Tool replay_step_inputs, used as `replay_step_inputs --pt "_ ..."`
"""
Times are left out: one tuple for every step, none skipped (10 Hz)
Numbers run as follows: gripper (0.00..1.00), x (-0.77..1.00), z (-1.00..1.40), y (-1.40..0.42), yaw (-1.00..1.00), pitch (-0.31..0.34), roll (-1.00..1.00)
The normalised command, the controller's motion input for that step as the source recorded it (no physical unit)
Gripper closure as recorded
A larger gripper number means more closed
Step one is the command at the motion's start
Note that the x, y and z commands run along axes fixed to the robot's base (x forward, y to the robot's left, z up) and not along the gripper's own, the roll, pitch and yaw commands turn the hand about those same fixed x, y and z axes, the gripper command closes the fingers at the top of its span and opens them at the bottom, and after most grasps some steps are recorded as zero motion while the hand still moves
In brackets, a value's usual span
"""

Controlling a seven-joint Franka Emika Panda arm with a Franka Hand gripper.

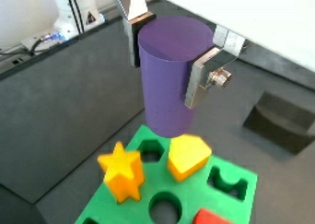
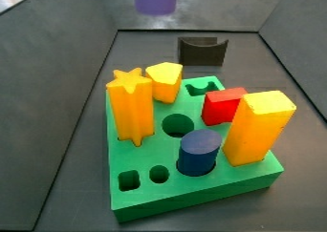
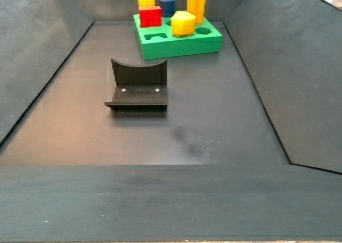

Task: Pick up the round object. Move up. Place the round object on the fixture. Regrasp the round object. Move to above the board. Insert the round object.
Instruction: Insert the round object.

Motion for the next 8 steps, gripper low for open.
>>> replay_step_inputs --pt "1.00 0.24 -0.42 -0.33 -0.41 0.020 0.09" --pt "1.00 0.36 -0.40 -0.35 -0.46 0.030 0.04" --pt "1.00 0.42 -0.37 -0.33 -0.46 0.000 0.00" --pt "1.00 0.53 -0.38 -0.29 -0.43 0.000 0.00" --pt "1.00 0.56 -0.36 -0.21 -0.41 0.000 0.00" --pt "1.00 0.48 -0.43 -0.14 -0.38 0.000 0.01" --pt "1.00 0.32 -0.48 -0.09 -0.37 0.000 0.02" --pt "1.00 0.12 -0.40 0.00 -0.20 -0.059 0.00"
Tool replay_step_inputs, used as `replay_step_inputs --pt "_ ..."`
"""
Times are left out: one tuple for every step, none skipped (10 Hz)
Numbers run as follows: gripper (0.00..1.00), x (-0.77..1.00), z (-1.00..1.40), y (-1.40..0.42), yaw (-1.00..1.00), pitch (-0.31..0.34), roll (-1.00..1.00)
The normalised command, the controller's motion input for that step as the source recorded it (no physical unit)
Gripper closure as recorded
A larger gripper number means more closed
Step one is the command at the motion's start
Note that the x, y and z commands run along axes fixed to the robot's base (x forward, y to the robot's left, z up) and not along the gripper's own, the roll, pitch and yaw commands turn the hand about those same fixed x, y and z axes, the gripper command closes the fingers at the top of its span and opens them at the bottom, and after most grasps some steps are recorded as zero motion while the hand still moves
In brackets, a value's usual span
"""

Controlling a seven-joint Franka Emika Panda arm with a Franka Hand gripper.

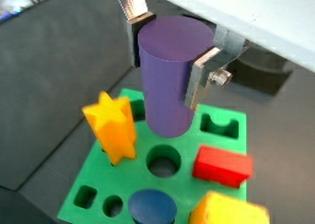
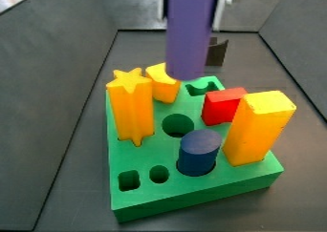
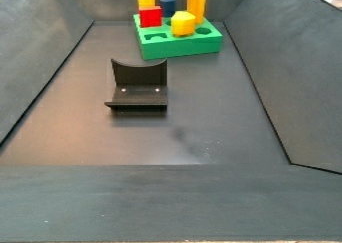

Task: Pick up the round object. Move up. Place the round object on the fixture. Regrasp the round object. Move to above the board. Insert the round object.
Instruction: Insert the round object.

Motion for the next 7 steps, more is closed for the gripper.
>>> replay_step_inputs --pt "1.00 0.03 -0.33 0.00 -0.08 -0.090 -0.04" --pt "1.00 0.00 -0.49 -0.03 -0.25 -0.081 0.00" --pt "1.00 -0.07 -0.53 -0.04 -0.44 -0.064 0.00" --pt "1.00 -0.11 -0.48 -0.04 -0.53 -0.084 -0.02" --pt "1.00 -0.09 -0.45 -0.01 -0.47 -0.091 -0.04" --pt "1.00 -0.09 -0.42 0.00 -0.41 -0.087 -0.05" --pt "1.00 0.08 -0.11 0.00 -0.16 -0.009 -0.06"
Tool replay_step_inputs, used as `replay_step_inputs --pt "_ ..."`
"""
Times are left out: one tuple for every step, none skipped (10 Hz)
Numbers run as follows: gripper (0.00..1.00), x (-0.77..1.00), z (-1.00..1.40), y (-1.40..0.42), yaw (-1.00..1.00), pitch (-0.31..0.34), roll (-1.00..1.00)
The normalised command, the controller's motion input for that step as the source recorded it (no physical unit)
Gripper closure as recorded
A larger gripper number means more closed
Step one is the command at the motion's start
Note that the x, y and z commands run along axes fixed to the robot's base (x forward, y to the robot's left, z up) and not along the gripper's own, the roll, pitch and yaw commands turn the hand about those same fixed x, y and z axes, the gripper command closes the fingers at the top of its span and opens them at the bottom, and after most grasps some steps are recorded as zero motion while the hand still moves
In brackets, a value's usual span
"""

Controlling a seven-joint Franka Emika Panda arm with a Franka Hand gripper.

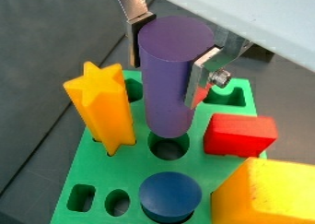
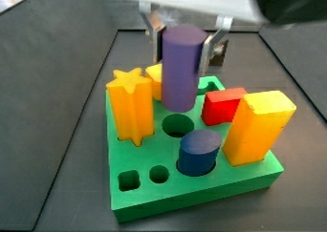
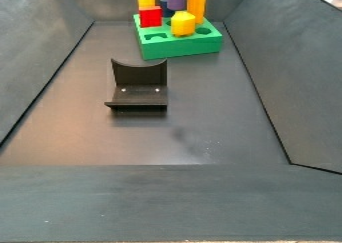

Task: Pick up the round object. Move up. Place the round object on the fixture. Regrasp the round object. Move to above the board. Insert the round object.
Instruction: Insert the round object.

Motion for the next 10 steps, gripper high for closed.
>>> replay_step_inputs --pt "1.00 0.00 -0.01 0.00 0.00 0.000 0.00" --pt "1.00 0.00 -0.51 -0.09 0.00 -0.043 0.00" --pt "1.00 0.00 -0.67 -0.18 0.00 -0.053 0.03" --pt "1.00 0.00 -0.71 -0.19 -0.04 -0.066 0.01" --pt "1.00 0.00 -0.67 -0.16 -0.03 -0.071 0.00" --pt "1.00 0.07 -0.62 -0.06 -0.03 -0.033 0.07" --pt "1.00 0.17 -0.61 0.00 -0.01 0.000 0.13" --pt "1.00 0.10 -0.61 0.04 -0.01 0.000 0.18" --pt "1.00 0.00 -0.59 0.11 0.00 0.000 0.19" --pt "1.00 0.04 -0.50 0.09 -0.01 0.010 0.14"
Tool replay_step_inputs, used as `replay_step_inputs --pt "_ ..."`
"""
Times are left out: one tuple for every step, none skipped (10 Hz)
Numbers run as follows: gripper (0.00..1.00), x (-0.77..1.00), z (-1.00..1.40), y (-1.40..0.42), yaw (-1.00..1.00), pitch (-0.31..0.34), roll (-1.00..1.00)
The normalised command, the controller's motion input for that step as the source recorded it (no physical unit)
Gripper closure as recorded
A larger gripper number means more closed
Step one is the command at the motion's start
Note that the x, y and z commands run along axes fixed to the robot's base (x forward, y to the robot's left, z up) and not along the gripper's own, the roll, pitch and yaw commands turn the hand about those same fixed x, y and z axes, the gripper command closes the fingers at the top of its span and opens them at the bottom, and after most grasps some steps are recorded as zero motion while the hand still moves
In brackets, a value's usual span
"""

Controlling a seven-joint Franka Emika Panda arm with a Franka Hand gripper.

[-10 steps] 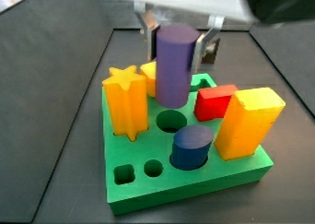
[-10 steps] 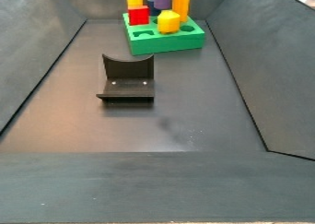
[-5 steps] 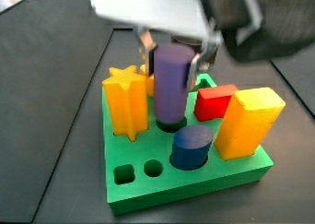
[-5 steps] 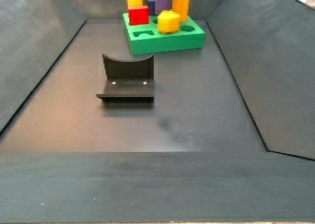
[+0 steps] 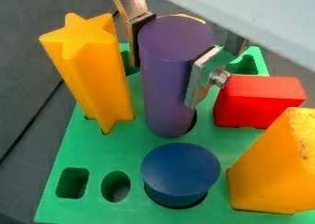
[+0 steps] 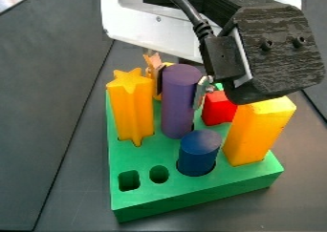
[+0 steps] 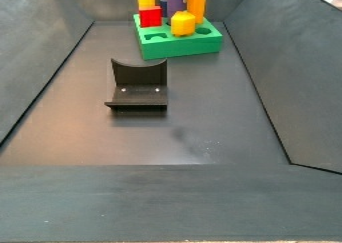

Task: Pick up the round object. Move up. Place the round object on the fixture. Regrasp the round object. Move to above the board. Insert the round object.
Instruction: Insert the round object.

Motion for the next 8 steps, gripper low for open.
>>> replay_step_inputs --pt "1.00 0.07 -0.45 0.13 -0.02 0.027 0.12" --pt "1.00 0.06 -0.50 0.08 -0.01 0.016 0.11" --pt "1.00 0.09 -0.61 0.00 -0.06 0.000 0.01" --pt "1.00 0.23 -0.72 0.00 -0.08 0.000 0.00" --pt "1.00 0.18 -0.89 -0.07 -0.07 -0.041 0.05" --pt "1.00 0.05 -0.98 -0.06 -0.06 -0.076 0.14" --pt "1.00 0.00 -0.90 0.00 -0.03 -0.077 0.20" --pt "1.00 -0.05 -0.17 0.00 0.00 -0.144 0.00"
